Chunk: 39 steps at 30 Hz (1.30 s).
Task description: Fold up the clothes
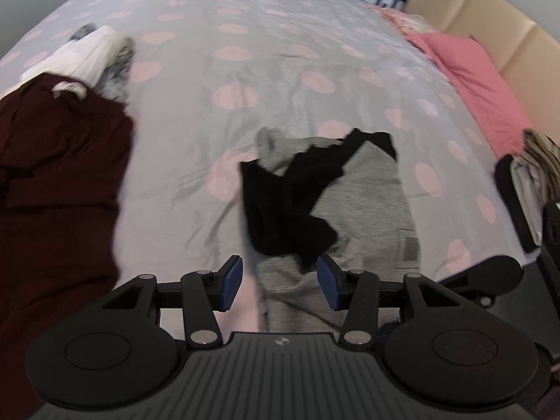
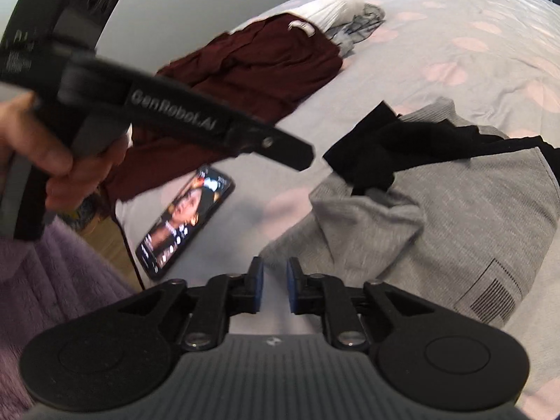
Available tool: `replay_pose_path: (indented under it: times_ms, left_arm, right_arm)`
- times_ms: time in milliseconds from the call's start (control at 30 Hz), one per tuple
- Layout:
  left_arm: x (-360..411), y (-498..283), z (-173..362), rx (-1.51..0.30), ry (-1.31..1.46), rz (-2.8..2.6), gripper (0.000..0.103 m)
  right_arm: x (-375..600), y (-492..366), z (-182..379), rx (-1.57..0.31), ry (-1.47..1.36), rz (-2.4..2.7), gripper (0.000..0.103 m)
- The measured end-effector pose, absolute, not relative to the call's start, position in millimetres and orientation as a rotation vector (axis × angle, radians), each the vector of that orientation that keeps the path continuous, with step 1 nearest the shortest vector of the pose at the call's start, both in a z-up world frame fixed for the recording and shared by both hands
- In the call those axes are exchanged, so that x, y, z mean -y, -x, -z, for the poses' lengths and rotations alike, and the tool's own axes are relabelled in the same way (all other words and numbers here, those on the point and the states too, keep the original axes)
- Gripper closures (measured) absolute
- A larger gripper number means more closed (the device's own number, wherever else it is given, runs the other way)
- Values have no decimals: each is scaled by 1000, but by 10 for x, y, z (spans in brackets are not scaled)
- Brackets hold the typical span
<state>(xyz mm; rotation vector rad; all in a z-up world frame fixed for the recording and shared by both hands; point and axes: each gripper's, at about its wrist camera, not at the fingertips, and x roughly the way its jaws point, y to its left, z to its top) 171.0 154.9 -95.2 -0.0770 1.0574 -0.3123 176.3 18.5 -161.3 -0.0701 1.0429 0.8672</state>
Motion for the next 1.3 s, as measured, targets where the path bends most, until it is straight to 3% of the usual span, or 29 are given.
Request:
replay_pose_path:
  times_ms: [100,400,467,533,633,667,1100,1300]
  left_arm:
    - [-1431,-1703,1012,-1047,39,354,55]
    - [-1047,-1784,1226,-1038,-48,436,55]
    - [-1017,-1803,1279,-1056,-61,445,62]
    - [-1031,-1799,1304,-1074,-60,454,89]
    - [-1129,-1739,1291,-1106,-20,470,97]
    - [-1164,-1705,1279,-1116,-8,472,98]
    - [-1692,-1343,1436,-1229,118,392,95]
    - [-1739,-1250,1364,-1203,103,380,71]
  right_arm:
    - [-103,-1774,1662,-1069,88,-810,71]
    - [285,-1817,1671,-1098,21,-677,65]
    - [353,-1816,1665,-1096,12,-662,64]
    - [411,-1804,1674,-1095,18,-651,64]
    - [486,-1790,1696,-1101,51,-626,58]
    - [514,-1784,1706,-1104,63,-618,54]
    - [808,-1632,1839,-1123,101,-575,53]
    - [800,-1423,1815,-1035,215,-591,53]
